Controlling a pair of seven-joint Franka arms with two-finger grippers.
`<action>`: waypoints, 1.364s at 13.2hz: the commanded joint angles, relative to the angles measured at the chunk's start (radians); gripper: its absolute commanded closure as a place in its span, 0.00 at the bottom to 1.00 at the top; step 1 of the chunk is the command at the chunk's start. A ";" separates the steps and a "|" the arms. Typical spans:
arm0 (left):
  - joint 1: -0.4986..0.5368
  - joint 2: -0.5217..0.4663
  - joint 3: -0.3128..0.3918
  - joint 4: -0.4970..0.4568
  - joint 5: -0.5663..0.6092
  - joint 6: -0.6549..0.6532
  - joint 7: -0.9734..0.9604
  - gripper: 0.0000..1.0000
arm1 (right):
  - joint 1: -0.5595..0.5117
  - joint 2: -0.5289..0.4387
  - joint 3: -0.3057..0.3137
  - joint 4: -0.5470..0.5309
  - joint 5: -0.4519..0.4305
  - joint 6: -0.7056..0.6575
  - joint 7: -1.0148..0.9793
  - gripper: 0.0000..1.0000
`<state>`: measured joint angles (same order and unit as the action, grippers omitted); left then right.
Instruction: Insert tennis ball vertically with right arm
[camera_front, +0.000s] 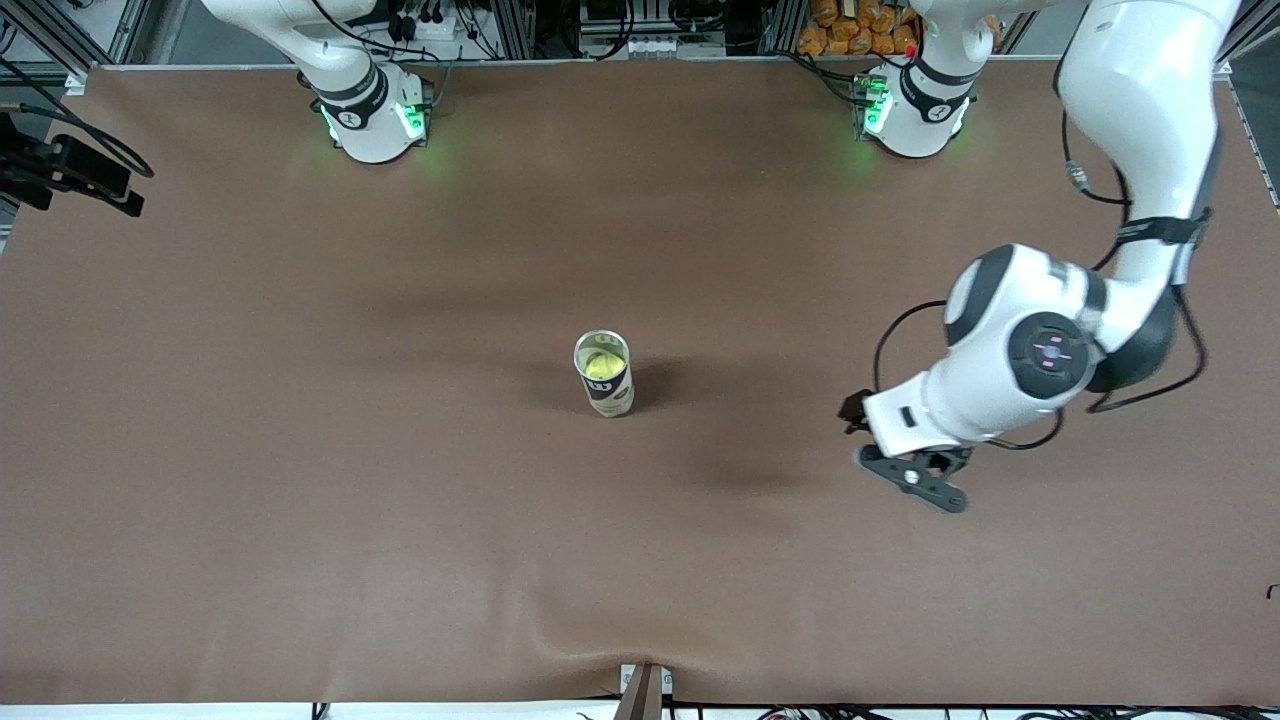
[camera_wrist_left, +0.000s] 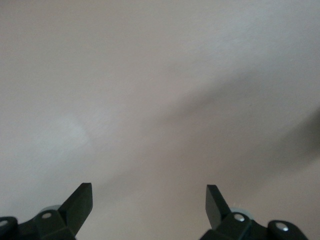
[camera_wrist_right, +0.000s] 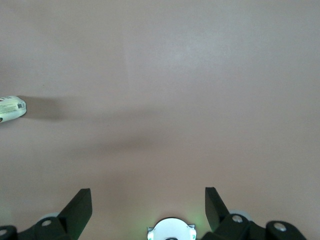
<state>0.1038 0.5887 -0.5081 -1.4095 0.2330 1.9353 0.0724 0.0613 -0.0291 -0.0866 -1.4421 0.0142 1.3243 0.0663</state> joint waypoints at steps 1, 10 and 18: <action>0.051 -0.058 -0.013 0.032 -0.039 -0.096 -0.042 0.00 | -0.018 -0.002 0.002 0.006 0.015 0.007 -0.026 0.00; 0.137 -0.327 -0.004 0.027 -0.083 -0.272 -0.045 0.00 | -0.012 -0.002 0.005 0.012 0.015 -0.004 -0.026 0.00; -0.139 -0.622 0.401 -0.184 -0.221 -0.377 -0.022 0.00 | -0.006 -0.002 0.005 0.009 0.015 0.001 -0.028 0.00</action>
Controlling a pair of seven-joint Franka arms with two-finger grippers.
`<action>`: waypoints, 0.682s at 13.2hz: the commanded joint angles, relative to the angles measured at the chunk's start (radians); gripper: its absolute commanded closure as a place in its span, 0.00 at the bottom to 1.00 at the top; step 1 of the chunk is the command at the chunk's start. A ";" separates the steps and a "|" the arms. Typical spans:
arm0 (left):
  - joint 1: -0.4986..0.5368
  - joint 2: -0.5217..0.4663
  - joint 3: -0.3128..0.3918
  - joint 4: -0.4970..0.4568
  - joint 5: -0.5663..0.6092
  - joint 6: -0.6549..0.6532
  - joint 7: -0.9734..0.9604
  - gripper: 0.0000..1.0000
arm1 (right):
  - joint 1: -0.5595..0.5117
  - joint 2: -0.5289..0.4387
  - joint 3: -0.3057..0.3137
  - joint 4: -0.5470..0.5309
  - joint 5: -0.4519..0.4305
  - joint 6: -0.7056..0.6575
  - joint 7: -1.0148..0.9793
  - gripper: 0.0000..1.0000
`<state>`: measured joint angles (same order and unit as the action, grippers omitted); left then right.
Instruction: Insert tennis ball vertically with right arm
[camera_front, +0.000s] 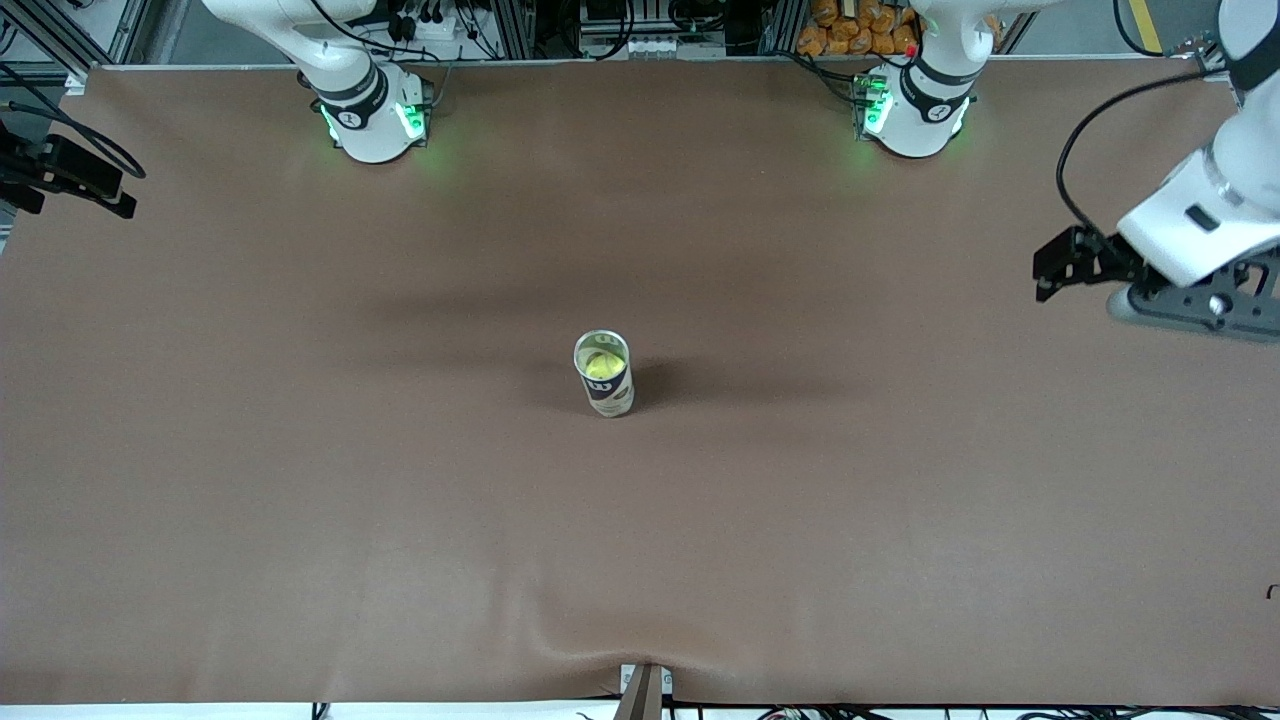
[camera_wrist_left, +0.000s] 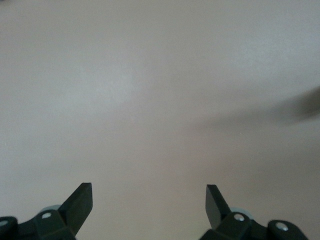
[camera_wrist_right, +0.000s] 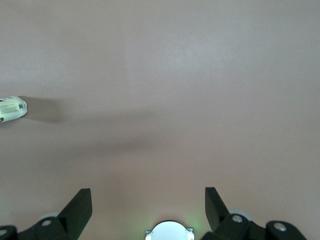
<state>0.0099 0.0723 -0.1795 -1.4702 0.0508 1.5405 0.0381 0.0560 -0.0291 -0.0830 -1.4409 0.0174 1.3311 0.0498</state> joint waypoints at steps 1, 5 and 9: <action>-0.056 -0.138 0.078 -0.160 -0.040 0.026 0.014 0.00 | -0.001 -0.002 0.002 0.008 0.012 -0.007 -0.011 0.00; -0.149 -0.270 0.175 -0.309 -0.040 0.058 -0.006 0.00 | -0.005 -0.002 0.002 0.008 0.012 -0.007 -0.010 0.00; -0.139 -0.305 0.178 -0.329 -0.042 0.038 -0.049 0.00 | -0.079 -0.002 0.075 0.008 0.023 -0.007 -0.011 0.00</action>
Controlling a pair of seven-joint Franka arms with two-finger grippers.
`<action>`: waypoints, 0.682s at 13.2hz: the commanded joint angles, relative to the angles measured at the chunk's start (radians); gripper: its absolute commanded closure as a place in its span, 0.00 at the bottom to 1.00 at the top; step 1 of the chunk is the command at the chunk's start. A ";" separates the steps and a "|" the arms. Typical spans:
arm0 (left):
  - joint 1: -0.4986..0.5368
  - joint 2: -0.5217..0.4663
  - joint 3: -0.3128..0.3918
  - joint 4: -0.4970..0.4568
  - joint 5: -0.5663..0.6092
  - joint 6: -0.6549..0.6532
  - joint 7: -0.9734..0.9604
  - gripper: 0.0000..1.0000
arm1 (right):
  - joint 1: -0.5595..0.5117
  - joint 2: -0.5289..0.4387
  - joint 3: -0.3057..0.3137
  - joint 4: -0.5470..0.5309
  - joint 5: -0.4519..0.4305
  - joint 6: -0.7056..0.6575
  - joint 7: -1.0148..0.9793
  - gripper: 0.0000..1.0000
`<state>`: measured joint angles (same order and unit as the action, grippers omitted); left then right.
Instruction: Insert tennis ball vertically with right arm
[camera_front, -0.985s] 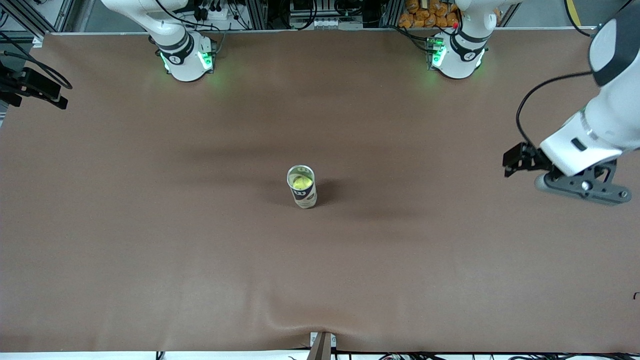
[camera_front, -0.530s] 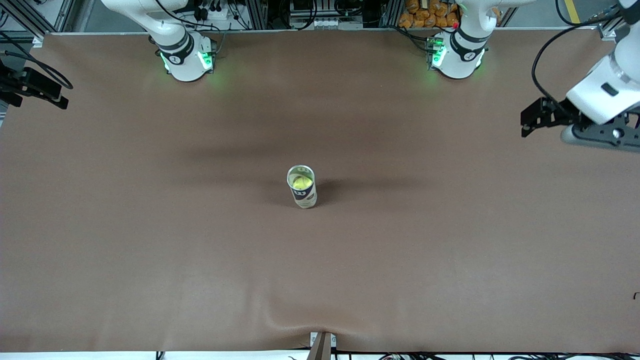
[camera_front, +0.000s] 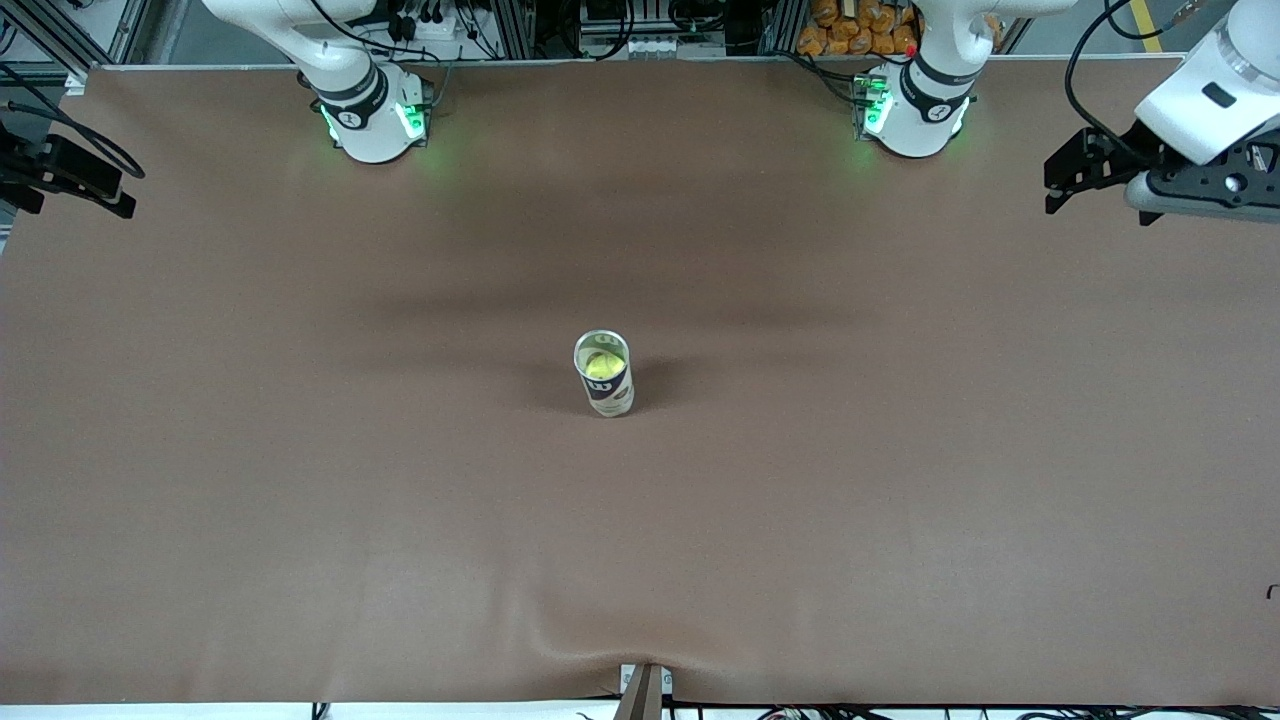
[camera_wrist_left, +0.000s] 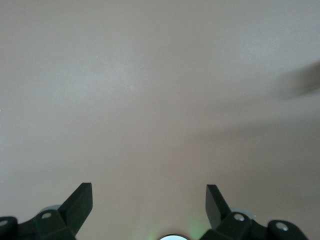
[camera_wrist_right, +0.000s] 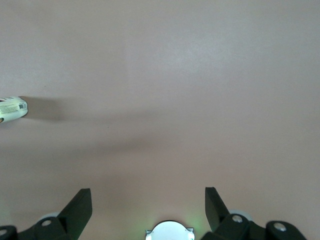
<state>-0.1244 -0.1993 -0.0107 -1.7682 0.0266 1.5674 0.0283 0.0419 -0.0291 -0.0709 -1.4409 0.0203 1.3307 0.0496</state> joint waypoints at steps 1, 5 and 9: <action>-0.001 -0.034 0.012 -0.025 -0.017 0.010 -0.083 0.00 | -0.101 -0.002 0.103 0.008 0.020 -0.007 -0.011 0.00; 0.003 -0.028 0.040 -0.016 -0.059 0.010 -0.102 0.00 | -0.096 -0.003 0.105 0.007 0.020 -0.007 -0.011 0.00; -0.001 0.012 0.038 0.044 -0.050 -0.038 -0.110 0.00 | -0.050 -0.005 0.059 0.005 0.018 -0.007 -0.014 0.00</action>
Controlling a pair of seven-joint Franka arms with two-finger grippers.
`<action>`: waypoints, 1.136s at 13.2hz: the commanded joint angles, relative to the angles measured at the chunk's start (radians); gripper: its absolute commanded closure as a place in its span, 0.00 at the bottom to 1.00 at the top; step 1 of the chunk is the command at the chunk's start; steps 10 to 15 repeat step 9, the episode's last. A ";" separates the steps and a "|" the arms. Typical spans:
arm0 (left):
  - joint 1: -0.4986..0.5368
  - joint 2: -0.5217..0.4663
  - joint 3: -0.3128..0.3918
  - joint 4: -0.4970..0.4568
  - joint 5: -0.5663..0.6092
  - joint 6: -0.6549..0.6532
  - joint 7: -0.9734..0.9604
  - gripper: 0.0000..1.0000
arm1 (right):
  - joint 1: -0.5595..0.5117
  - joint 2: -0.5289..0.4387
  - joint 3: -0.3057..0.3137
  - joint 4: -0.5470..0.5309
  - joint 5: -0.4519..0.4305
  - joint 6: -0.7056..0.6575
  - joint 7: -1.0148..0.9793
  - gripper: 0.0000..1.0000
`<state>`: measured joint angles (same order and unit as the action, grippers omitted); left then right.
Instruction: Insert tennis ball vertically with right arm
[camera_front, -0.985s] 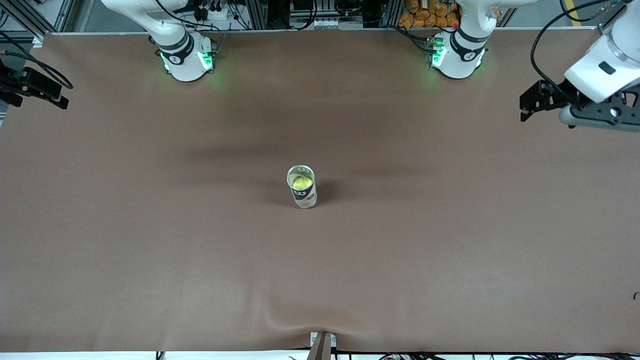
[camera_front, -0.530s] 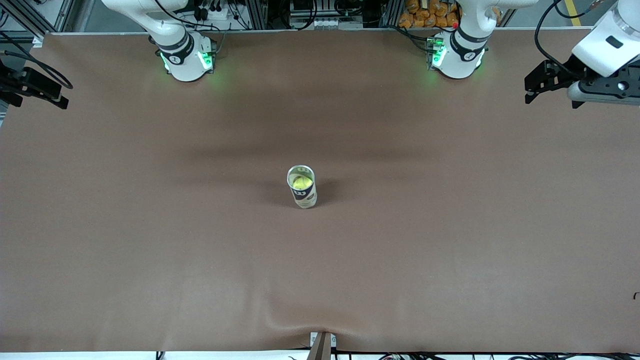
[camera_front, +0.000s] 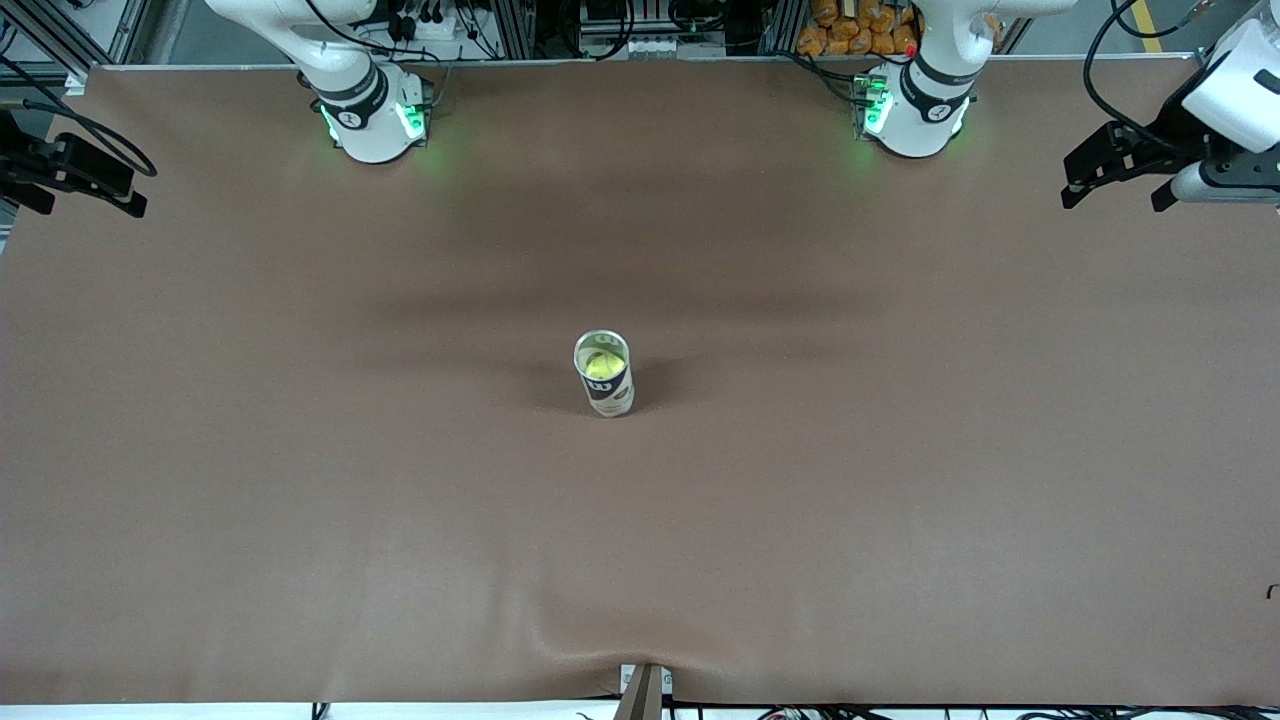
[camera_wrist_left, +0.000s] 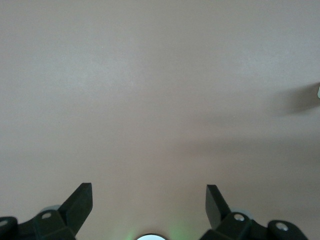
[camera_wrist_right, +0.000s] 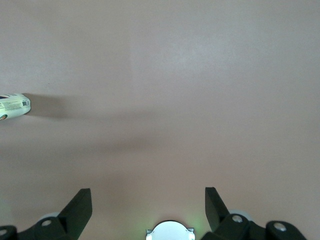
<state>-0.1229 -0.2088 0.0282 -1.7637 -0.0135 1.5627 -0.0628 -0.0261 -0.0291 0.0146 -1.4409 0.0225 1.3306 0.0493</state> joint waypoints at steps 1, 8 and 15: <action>-0.006 0.022 -0.005 0.041 -0.008 -0.035 -0.018 0.00 | 0.021 -0.005 -0.036 0.005 0.016 -0.005 -0.014 0.00; -0.015 0.022 -0.037 0.041 0.001 -0.041 -0.121 0.00 | 0.020 -0.005 -0.036 0.005 0.017 -0.008 -0.016 0.00; -0.015 0.022 -0.039 0.041 0.001 -0.044 -0.136 0.00 | 0.020 -0.005 -0.036 0.005 0.017 -0.008 -0.016 0.00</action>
